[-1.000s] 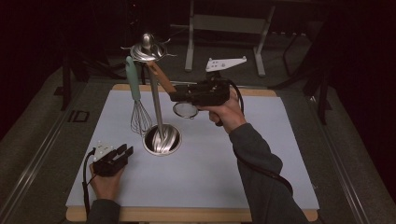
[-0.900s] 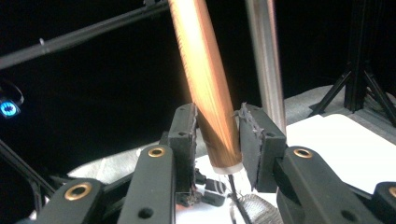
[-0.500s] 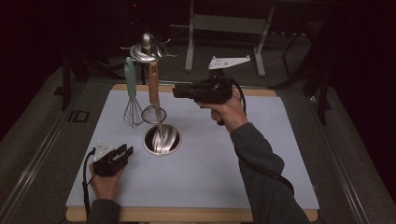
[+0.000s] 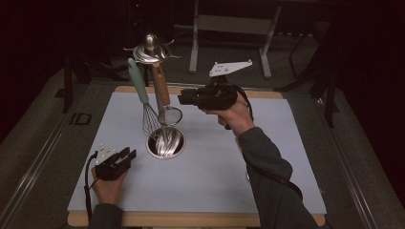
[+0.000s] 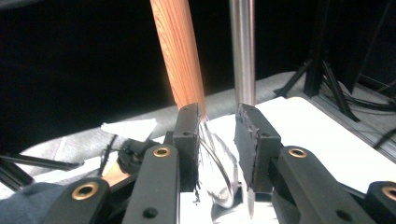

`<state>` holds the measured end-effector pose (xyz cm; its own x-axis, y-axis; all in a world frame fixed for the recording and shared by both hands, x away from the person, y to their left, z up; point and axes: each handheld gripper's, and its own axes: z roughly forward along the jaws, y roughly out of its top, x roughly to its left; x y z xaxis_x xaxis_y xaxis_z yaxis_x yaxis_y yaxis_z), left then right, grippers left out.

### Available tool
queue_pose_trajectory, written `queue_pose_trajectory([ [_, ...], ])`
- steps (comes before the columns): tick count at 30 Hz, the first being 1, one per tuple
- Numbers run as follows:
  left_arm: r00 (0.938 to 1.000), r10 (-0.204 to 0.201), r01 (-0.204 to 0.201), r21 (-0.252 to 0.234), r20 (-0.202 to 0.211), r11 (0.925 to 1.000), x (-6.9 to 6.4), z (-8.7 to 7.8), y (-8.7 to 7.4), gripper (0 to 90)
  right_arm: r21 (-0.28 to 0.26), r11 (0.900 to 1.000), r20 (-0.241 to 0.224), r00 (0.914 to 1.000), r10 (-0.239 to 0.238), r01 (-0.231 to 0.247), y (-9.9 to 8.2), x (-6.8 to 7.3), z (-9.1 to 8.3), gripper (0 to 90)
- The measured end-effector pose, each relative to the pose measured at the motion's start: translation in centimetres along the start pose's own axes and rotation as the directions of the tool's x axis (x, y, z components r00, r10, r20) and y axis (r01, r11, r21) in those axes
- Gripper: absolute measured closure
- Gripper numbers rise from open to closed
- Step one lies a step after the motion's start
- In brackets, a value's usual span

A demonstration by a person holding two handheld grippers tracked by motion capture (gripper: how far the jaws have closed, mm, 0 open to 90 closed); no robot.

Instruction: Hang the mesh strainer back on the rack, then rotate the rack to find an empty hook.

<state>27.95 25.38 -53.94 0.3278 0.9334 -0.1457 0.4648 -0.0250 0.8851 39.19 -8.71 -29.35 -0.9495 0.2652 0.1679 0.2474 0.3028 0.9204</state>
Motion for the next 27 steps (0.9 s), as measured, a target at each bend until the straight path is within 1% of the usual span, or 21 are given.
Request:
queue_pose_trajectory([
  [4, 1.0, 0.001, -0.001, 0.0, 0.0, 1.0, 0.0, 0.0, 0.0, 66.3, 0.021, 0.9996, 0.032, 0.9993, -0.018, 0.017, -0.2, -0.1, -0.1, 69.6],
  [6, 1.0, 0.0, 0.0, 0.0, -0.001, 1.0, 0.0, 0.0, 0.0, 66.3, 0.023, 0.9996, 0.035, 0.9993, -0.016, 0.015, -0.3, -0.1, -0.2, 69.6],
  [9, 1.0, 0.0, 0.0, 0.0, -0.001, 1.0, 0.0, 0.0, 0.0, 66.3, 0.035, 0.999, 0.056, 0.998, -0.029, 0.027, -0.5, -0.2, -0.4, 68.9],
  [13, 1.0, 0.003, -0.003, -0.005, -0.004, 1.0, 0.0, -0.1, 0.0, 66.4, 0.043, 0.9987, 0.078, 0.9965, -0.031, 0.027, -0.7, -0.3, -0.7, 68.3],
  [15, 0.9999, 0.01, -0.01, -0.019, -0.009, 0.9998, -0.1, -0.2, 0.0, 66.7, 0.049, 0.9985, 0.096, 0.9949, -0.03, 0.025, -0.9, -0.4, -0.8, 68.0],
  [16, 0.9998, 0.012, -0.013, -0.034, -0.016, 0.9993, -0.1, -0.4, -0.1, 66.7, 0.055, 0.9982, 0.11, 0.9935, -0.03, 0.024, -0.9, -0.4, -0.9, 67.9],
  [18, 0.9995, 0.007, -0.009, -0.056, -0.03, 0.9984, -0.2, -0.6, 0.0, 66.9, 0.064, 0.9977, 0.13, 0.9911, -0.032, 0.023, -1.1, -0.6, -1.1, 67.6],
  [19, 0.9995, 0.007, -0.009, -0.056, -0.03, 0.9984, -0.2, -0.6, 0.0, 67.2, 0.064, 0.9977, 0.13, 0.9911, -0.032, 0.023, -1.1, -0.6, -1.1, 67.6],
  [20, 0.9996, -0.012, 0.01, -0.08, -0.027, 0.9968, -0.2, -0.8, 0.1, 67.2, 0.076, 0.9968, 0.145, 0.9888, -0.036, 0.025, -1.5, -0.7, -1.4, 67.5],
  [22, 0.9995, -0.017, 0.014, -0.095, -0.025, 0.9953, -0.4, -1.0, 0.1, 67.2, 0.082, 0.9964, 0.152, 0.9879, -0.033, 0.02, -1.9, -0.8, -1.6, 67.5],
  [23, 0.9996, -0.016, 0.014, -0.102, -0.024, 0.9947, -0.6, -1.1, 0.2, 67.2, 0.089, 0.9958, 0.169, 0.9849, -0.037, 0.022, -2.2, -0.9, -1.6, 67.5],
  [24, 0.9996, -0.016, 0.014, -0.102, -0.024, 0.9947, -0.6, -1.1, 0.2, 67.2, 0.089, 0.9958, 0.169, 0.9849, -0.037, 0.022, -2.2, -0.9, -1.6, 67.5],
  [25, 0.9997, -0.016, 0.014, -0.114, -0.018, 0.9934, -0.9, -1.3, 0.4, 67.2, 0.1, 0.9949, 0.196, 0.98, -0.034, 0.015, -2.9, -1.3, -1.7, 68.2],
  [27, 0.9998, -0.018, 0.017, -0.138, -0.005, 0.9902, -1.2, -1.6, 0.8, 67.7, 0.112, 0.9937, 0.207, 0.9776, -0.035, 0.012, -3.5, -1.5, -1.8, 68.6],
])
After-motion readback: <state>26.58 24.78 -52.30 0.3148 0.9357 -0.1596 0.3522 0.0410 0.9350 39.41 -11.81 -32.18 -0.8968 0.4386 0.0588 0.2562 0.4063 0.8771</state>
